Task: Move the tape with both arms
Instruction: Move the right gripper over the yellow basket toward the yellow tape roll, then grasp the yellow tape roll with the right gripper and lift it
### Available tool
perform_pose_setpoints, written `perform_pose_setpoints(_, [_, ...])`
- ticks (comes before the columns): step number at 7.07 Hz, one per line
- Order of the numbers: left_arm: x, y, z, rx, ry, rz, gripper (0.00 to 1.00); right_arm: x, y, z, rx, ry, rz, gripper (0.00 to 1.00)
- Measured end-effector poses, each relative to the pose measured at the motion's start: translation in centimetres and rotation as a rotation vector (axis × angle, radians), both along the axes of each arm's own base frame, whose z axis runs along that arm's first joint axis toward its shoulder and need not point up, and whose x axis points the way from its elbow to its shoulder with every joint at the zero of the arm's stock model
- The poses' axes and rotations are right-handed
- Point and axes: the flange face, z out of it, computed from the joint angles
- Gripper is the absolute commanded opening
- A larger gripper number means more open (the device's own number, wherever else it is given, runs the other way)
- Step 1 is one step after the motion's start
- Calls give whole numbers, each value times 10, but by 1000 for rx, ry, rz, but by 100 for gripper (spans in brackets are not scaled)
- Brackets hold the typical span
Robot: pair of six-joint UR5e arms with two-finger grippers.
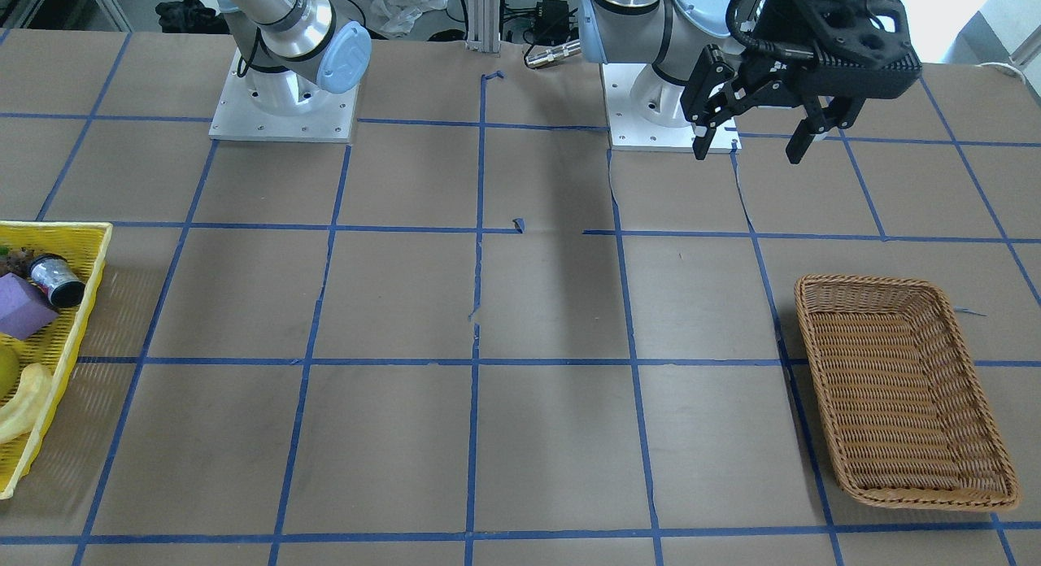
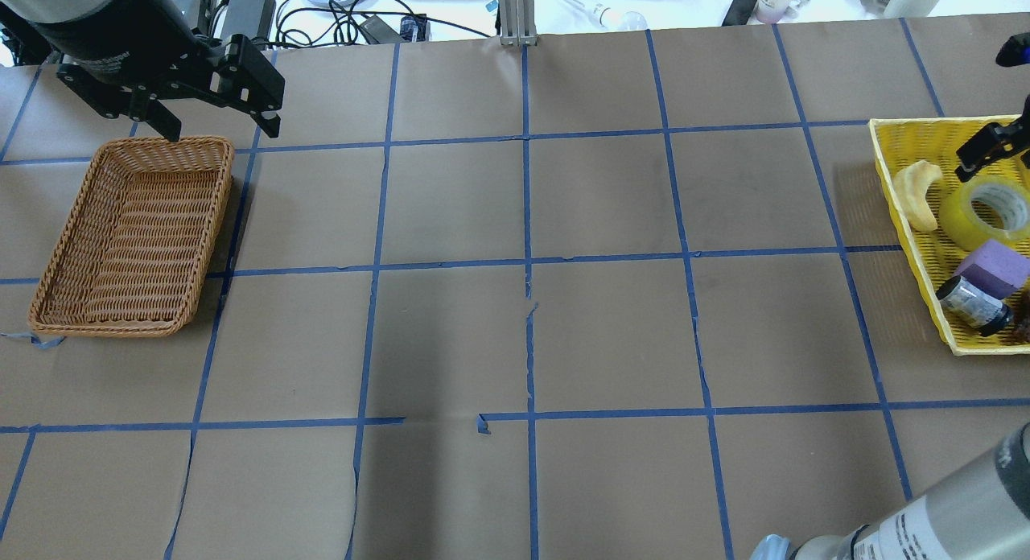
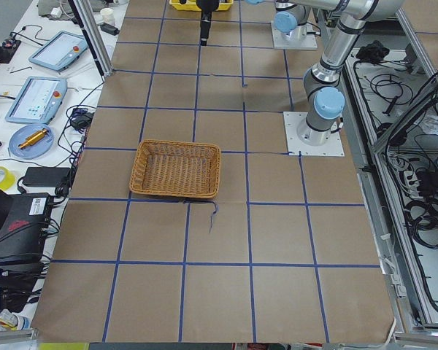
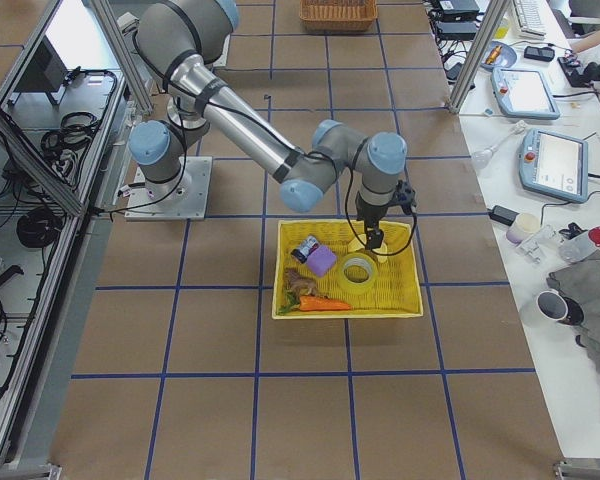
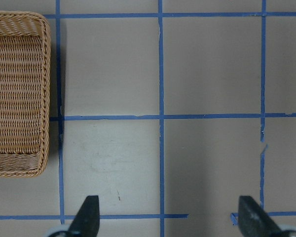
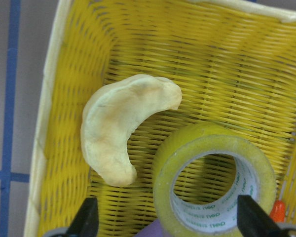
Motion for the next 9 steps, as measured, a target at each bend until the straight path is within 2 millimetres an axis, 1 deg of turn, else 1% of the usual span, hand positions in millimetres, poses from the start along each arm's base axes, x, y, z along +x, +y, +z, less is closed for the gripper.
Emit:
perform_pose_setpoints(1, [0, 0, 0, 0, 1, 0, 100, -4, 2, -26, 13, -13, -16, 100])
perform_pose_setpoints(2, [0, 0, 0, 0, 1, -1, 100, -3, 8, -42, 25, -17, -43, 100])
perform_pose_setpoints(3, [0, 0, 0, 0, 1, -1, 100, -1, 12, -50, 28, -14, -69, 95])
perform_pose_setpoints(4, [0, 0, 0, 0, 2, 0, 100, 1, 15, -57, 36, -16, -86, 70])
perform_pose_setpoints(5, [0, 0, 0, 0, 2, 0, 100, 1, 18, -64, 46, -21, -93, 31])
perform_pose_setpoints(6, [0, 0, 0, 0, 2, 0, 100, -2, 22, -66, 53, -18, -102, 0])
perform_pose_setpoints(7, [0, 0, 0, 0, 3, 1, 100, -9, 26, -64, 59, -5, -112, 0])
perform_pose_setpoints(9, [0, 0, 0, 0, 3, 1, 100, -15, 27, -56, 55, 13, -123, 0])
